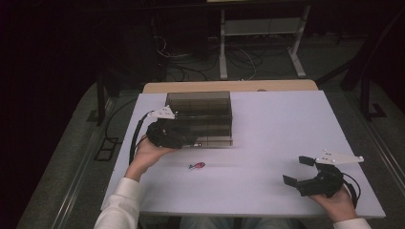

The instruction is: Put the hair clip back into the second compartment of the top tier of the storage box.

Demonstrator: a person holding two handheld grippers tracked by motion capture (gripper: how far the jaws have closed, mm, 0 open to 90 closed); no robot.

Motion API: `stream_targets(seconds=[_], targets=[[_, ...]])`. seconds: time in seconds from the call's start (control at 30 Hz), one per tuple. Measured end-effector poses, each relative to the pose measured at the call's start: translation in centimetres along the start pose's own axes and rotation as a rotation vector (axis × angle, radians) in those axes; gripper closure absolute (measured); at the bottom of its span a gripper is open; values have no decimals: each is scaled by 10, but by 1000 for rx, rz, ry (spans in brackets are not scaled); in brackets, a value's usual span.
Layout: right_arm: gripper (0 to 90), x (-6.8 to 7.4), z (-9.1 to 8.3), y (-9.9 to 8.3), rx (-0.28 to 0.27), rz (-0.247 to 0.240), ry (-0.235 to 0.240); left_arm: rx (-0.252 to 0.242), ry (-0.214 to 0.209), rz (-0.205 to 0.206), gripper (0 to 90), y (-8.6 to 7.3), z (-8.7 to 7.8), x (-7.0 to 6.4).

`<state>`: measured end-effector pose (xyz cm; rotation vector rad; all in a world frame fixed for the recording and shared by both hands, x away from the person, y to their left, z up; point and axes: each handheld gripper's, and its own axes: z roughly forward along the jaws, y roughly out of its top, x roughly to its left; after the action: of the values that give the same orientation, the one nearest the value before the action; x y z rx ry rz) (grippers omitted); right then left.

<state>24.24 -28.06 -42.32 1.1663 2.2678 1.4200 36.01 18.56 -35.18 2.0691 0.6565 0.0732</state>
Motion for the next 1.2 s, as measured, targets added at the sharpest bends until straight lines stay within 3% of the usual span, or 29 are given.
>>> stream_targets(seconds=[0.57,1.2], targets=[[0,-1,-3,0,-15,9,1,-35,-11,10,348,-2,4,-22],[0,0,-2,0,-14,9,8,13,-19,64,314,-5,10,-45]])
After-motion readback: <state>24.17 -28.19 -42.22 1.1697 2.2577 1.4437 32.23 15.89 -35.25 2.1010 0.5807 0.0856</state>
